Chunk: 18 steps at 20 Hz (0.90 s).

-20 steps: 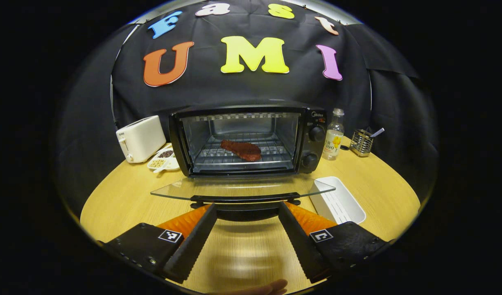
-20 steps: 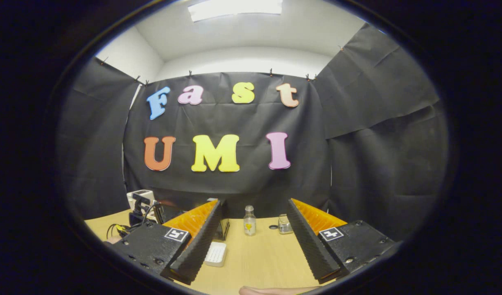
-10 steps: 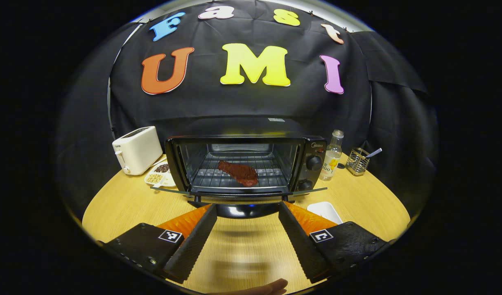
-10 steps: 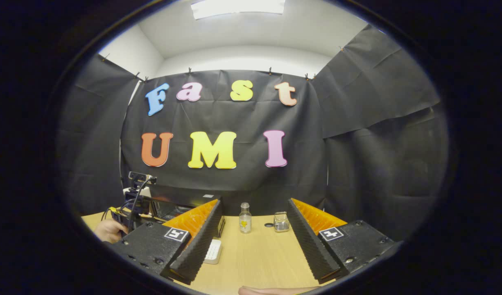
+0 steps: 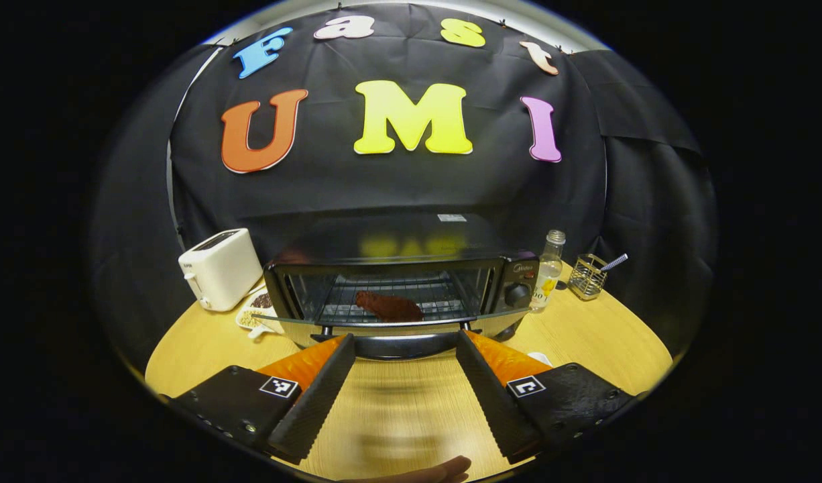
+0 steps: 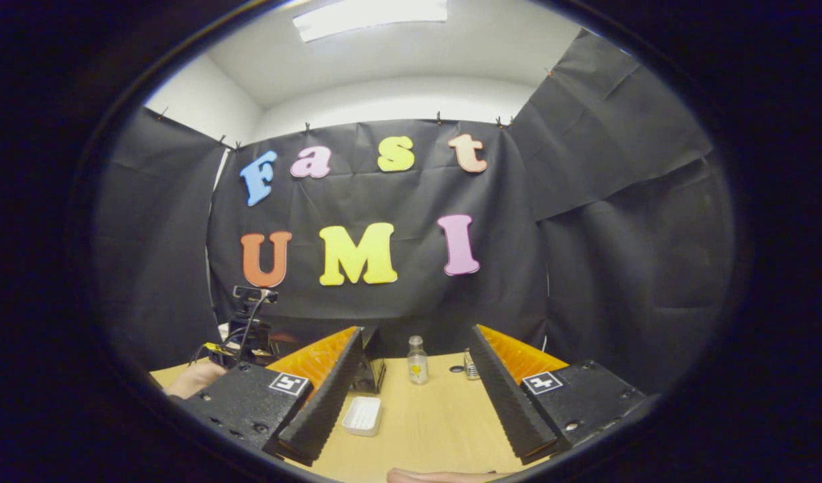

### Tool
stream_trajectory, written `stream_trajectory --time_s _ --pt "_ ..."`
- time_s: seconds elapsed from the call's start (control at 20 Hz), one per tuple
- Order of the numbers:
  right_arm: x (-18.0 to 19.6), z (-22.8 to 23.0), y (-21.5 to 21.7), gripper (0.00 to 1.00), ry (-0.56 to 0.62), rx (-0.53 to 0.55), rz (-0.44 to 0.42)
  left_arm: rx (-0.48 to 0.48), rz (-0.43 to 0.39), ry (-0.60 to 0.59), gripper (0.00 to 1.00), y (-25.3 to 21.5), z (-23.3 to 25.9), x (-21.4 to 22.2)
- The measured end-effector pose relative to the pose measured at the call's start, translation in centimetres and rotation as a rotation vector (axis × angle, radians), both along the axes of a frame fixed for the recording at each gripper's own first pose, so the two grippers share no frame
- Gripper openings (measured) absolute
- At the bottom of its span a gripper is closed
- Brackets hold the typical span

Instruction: Open the electric oven with the left hand, put the food in, and close the electric oven.

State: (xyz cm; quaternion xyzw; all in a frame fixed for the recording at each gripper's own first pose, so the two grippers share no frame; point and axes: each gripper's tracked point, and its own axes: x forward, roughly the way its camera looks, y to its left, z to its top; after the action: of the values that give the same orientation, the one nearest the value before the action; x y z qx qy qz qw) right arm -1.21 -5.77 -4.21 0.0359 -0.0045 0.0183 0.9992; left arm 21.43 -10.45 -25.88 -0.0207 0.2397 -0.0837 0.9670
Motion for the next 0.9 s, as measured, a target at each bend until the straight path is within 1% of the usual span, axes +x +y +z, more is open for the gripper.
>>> stream_trajectory --time_s 0.05,0.1,0.15,0.2,0.25,0.3,0.4,0.45,0.55,0.6,0.7,0.8,0.9 --pt "-0.1 0.4 -0.4 0.96 -0.023 -0.017 -0.011 -0.006 -0.003 -0.015 0.97 -0.1 0.5 0.8" --pt "-0.3 1.0 -0.5 0.96 -0.047 -0.035 -0.015 -0.018 -0.002 -0.027 0.97 -0.3 0.9 1.7" --pt "-0.7 1.5 -0.3 1.00 -0.073 -0.047 -0.009 -0.029 0.004 -0.038 0.97 -0.2 1.4 2.4" --pt "-1.1 2.6 -0.2 1.00 -0.119 -0.051 0.003 -0.040 0.007 -0.046 0.97 -0.2 1.9 3.0" --pt "-1.2 3.8 0.0 0.96 -0.171 -0.056 0.012 -0.050 0.004 -0.058 0.97 -0.3 2.6 3.4" --pt "-1.3 4.5 -0.4 1.00 -0.201 -0.067 0.004 -0.048 0.008 -0.069 0.97 -0.1 3.3 3.5" --pt "-1.1 4.2 -1.3 1.00 -0.192 -0.099 -0.027 -0.050 0.024 -0.115 0.97 0.5 5.2 3.3" --pt "-1.2 4.2 -0.9 0.96 -0.182 -0.097 -0.023 -0.060 0.023 -0.136 0.97 0.5 6.3 2.6" --pt "-1.5 3.9 0.1 0.96 -0.155 -0.083 0.002 -0.069 0.030 -0.176 0.96 1.2 8.5 1.0" --pt "-1.5 3.6 0.5 1.00 -0.139 -0.077 0.012 -0.069 0.032 -0.203 0.97 1.5 9.9 0.0" --pt "-1.7 3.4 1.0 1.00 -0.130 -0.068 0.027 -0.059 0.045 -0.260 0.96 2.4 12.5 -2.1" --pt "-1.8 3.9 1.1 1.00 -0.147 -0.063 0.020 -0.053 0.063 -0.291 0.96 3.2 14.6 -4.8" --pt "-1.8 3.4 1.2 1.00 -0.141 -0.061 0.009 -0.046 0.065 -0.329 0.96 3.9 16.7 -7.7"
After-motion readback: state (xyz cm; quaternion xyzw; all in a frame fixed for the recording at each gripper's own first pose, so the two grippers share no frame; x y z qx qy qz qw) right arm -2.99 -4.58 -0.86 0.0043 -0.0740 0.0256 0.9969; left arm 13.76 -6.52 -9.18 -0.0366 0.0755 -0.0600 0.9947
